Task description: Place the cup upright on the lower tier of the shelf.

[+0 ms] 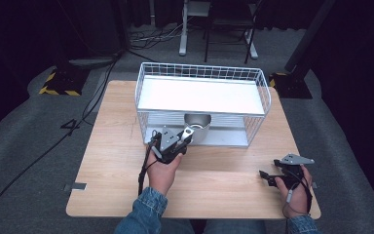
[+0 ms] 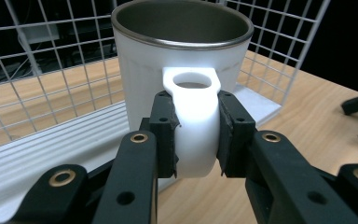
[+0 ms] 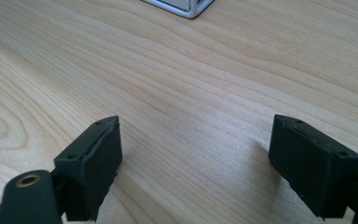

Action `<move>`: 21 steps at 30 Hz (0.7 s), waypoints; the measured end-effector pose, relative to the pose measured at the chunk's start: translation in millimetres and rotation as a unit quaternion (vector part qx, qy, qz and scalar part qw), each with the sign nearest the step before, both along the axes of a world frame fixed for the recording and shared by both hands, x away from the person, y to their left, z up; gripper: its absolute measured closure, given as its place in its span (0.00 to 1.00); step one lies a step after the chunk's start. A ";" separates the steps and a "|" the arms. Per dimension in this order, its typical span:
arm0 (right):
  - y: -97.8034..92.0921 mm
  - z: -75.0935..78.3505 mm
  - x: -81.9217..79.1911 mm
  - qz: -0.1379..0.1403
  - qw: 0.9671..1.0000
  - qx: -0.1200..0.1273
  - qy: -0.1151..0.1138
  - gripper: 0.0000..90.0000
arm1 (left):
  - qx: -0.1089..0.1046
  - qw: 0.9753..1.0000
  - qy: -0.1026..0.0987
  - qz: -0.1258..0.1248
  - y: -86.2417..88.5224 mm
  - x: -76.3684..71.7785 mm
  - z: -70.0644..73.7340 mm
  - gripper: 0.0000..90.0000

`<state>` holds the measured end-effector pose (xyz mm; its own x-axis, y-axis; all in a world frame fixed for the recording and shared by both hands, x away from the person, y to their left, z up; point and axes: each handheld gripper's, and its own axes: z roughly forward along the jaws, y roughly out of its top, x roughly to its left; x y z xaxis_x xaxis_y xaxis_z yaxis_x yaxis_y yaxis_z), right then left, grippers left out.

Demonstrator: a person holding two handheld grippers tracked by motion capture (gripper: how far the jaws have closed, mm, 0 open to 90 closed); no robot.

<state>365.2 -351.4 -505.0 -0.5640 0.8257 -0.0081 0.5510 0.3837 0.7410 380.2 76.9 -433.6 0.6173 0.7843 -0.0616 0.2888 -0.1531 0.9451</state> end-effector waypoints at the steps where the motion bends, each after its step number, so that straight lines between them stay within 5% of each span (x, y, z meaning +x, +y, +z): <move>1: 0.0 0.0 0.0 0.000 1.000 0.000 0.000 0.20 | 0.002 1.000 -0.003 0.003 0.0 3.0 -1.4 0.79; 5: 0.0 0.0 0.0 0.002 1.000 0.000 0.000 0.20 | -0.003 1.000 0.002 0.025 -1.7 15.3 -9.2 0.79; 21: 0.0 0.0 0.0 0.002 1.000 0.000 0.000 0.20 | 0.016 0.999 0.001 0.044 -12.2 40.7 -31.9 0.79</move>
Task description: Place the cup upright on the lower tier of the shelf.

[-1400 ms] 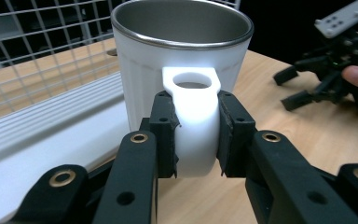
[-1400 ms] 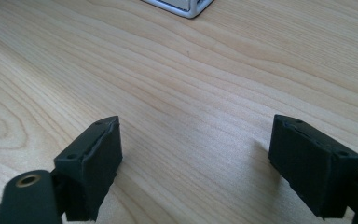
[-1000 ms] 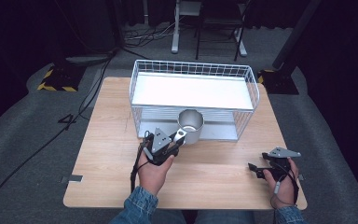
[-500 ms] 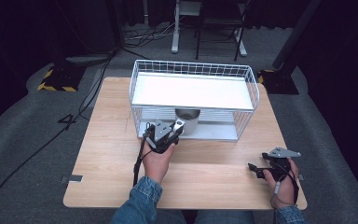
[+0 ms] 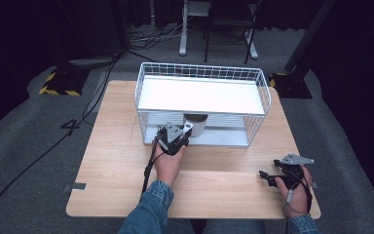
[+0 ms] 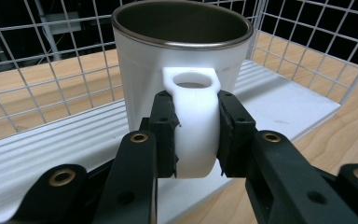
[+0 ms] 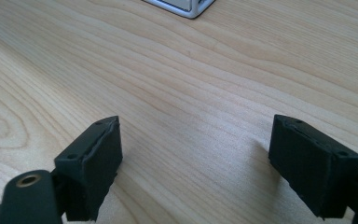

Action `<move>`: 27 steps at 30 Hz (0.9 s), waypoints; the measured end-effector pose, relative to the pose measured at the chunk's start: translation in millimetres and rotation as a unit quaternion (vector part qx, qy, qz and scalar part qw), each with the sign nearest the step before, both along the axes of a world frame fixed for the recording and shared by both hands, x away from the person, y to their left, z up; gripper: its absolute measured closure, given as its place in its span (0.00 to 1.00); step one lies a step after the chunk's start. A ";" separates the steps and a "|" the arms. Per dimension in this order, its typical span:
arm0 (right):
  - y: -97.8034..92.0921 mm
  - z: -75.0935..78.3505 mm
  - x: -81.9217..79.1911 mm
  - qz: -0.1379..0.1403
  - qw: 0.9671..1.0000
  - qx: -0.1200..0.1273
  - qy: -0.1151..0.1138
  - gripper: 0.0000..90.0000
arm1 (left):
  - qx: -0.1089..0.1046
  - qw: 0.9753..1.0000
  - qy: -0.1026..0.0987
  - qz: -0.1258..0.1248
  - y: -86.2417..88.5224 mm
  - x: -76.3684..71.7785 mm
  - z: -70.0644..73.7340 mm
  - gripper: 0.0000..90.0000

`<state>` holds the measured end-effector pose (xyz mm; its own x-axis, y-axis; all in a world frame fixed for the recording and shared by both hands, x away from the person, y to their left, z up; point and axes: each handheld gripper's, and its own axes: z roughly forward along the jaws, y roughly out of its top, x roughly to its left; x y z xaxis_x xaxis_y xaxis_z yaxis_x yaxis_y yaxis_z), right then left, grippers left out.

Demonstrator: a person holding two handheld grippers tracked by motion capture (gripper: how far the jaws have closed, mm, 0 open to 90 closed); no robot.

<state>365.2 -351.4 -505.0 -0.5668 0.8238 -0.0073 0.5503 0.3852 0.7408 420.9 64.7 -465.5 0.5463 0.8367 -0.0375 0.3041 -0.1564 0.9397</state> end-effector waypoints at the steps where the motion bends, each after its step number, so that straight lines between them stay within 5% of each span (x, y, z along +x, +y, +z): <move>1: 0.0 0.0 0.0 0.000 1.000 0.000 0.000 0.20 | -0.002 1.000 0.001 0.000 -0.6 1.2 -1.0 0.79; 20: 0.2 0.0 -0.2 0.002 1.000 0.000 0.000 0.20 | -0.010 1.000 0.018 -0.003 -7.5 9.3 -4.5 0.78; 27: 0.1 0.0 -0.2 0.002 1.000 0.000 0.000 0.20 | -0.007 1.000 0.023 -0.003 -9.8 8.3 -2.2 0.58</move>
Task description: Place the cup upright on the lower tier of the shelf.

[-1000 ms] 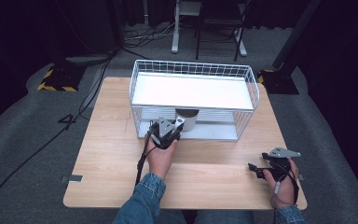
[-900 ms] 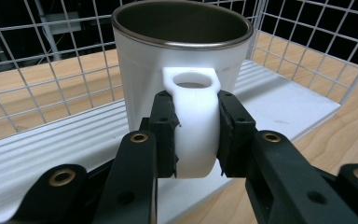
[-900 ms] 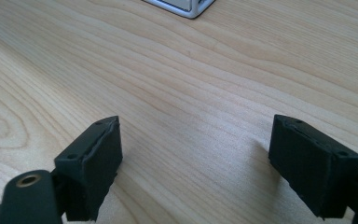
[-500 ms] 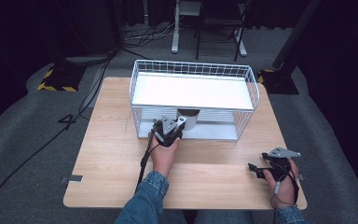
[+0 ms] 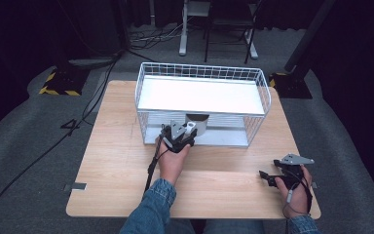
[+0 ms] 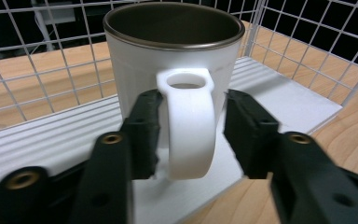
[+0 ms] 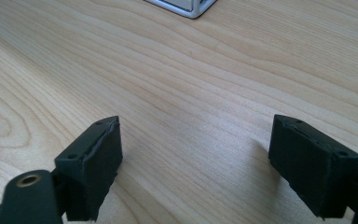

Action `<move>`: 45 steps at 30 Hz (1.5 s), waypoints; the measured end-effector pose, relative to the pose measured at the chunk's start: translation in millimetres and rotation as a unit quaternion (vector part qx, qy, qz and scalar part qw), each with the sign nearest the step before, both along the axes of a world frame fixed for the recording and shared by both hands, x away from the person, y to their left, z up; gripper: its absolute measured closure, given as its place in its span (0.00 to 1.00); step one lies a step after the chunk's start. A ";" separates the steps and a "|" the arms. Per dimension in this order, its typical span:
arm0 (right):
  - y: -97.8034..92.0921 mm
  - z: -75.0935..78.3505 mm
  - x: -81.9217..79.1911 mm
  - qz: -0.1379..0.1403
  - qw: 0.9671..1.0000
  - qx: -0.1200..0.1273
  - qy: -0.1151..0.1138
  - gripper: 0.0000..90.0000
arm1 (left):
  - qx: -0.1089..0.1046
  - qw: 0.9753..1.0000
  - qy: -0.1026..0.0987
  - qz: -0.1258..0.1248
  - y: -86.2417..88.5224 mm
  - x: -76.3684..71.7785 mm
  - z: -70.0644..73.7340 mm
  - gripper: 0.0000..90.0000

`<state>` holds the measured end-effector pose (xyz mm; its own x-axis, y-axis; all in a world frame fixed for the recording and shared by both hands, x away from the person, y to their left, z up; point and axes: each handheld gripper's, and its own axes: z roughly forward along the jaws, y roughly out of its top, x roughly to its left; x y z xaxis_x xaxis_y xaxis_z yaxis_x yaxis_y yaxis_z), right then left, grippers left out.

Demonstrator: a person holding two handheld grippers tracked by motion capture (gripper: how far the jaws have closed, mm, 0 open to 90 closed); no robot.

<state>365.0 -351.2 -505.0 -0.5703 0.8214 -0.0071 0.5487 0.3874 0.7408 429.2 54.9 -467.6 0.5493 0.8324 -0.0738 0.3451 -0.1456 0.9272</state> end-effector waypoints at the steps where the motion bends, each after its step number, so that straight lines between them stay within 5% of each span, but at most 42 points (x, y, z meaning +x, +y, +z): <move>1: 0.0 0.0 0.0 0.000 1.000 0.000 0.000 0.20 | -0.001 1.000 0.000 0.002 0.2 -0.5 0.7 0.56; 8: 0.1 0.0 0.0 0.001 1.000 0.000 0.000 0.20 | -0.008 1.000 -0.015 0.012 3.8 -8.3 12.4 0.42; 22: 0.8 0.0 1.4 0.004 1.000 0.000 -0.001 0.20 | 0.008 0.999 -0.038 -0.010 13.1 -43.9 42.2 0.37; 37: 0.8 0.0 1.4 0.004 1.000 0.000 -0.001 0.20 | 0.023 0.999 -0.026 -0.039 47.7 -76.1 56.3 0.33; 45: 0.8 0.0 1.4 0.004 1.000 0.000 -0.001 0.20 | 0.058 0.997 -0.013 -0.051 67.9 -90.6 53.7 0.33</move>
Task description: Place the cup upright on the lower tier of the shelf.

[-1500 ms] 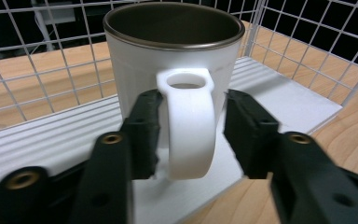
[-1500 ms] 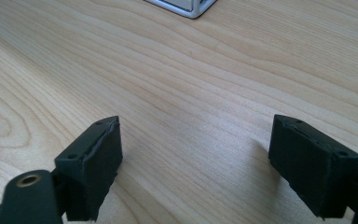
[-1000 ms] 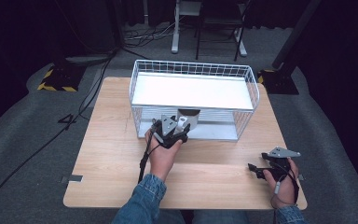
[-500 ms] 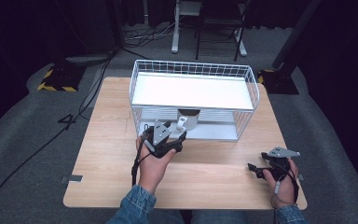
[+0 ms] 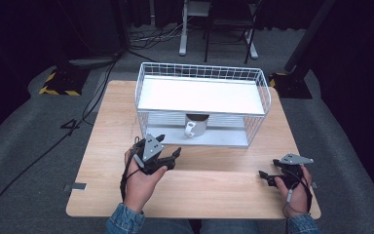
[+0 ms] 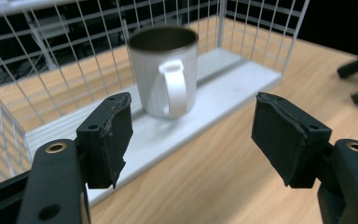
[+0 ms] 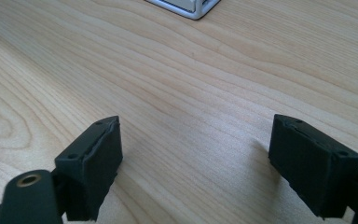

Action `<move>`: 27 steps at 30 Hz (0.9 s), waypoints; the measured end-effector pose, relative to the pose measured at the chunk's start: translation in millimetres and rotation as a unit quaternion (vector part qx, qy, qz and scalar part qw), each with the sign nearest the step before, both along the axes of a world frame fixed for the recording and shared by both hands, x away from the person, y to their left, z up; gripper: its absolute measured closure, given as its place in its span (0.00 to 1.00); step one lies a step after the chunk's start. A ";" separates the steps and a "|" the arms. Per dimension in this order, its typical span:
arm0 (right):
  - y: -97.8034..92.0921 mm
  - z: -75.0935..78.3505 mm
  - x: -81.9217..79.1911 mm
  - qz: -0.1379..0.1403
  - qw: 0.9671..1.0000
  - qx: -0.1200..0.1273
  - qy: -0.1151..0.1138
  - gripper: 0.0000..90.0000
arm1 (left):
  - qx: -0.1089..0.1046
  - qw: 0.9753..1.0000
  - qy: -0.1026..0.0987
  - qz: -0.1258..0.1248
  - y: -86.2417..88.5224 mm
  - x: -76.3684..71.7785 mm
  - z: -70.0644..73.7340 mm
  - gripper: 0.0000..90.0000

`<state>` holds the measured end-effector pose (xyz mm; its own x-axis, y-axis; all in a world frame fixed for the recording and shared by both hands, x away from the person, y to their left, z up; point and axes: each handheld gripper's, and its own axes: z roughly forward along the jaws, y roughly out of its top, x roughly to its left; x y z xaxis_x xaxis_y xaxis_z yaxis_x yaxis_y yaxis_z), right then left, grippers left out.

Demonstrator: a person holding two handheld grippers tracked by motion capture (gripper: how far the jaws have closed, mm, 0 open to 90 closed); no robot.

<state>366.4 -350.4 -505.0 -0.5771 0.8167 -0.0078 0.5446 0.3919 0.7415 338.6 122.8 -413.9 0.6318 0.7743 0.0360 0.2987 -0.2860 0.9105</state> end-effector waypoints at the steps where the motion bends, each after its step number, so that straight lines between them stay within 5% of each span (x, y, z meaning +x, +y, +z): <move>1: 0.0 0.0 0.0 0.000 1.000 0.000 0.000 0.20 | 0.003 1.000 0.003 -0.003 2.4 -1.8 -1.1 0.33; 9: 0.1 0.0 0.0 -0.001 1.000 0.000 0.000 0.20 | 0.042 0.999 0.017 -0.013 22.2 -21.4 -9.9 0.32; 16: 0.1 0.0 0.0 -0.001 1.000 0.000 0.000 0.20 | 0.037 0.999 0.034 -0.007 41.8 -34.5 -12.7 0.31; 27: 0.1 0.0 0.0 -0.001 1.000 0.000 0.000 0.20 | 0.061 0.993 0.099 -0.013 66.5 -40.0 -37.3 0.29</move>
<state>366.4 -350.3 -505.0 -0.5760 0.8174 -0.0080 0.5451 0.3914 0.7414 298.6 189.3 -451.1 0.6556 0.7551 0.0023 0.4587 -0.4007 0.7931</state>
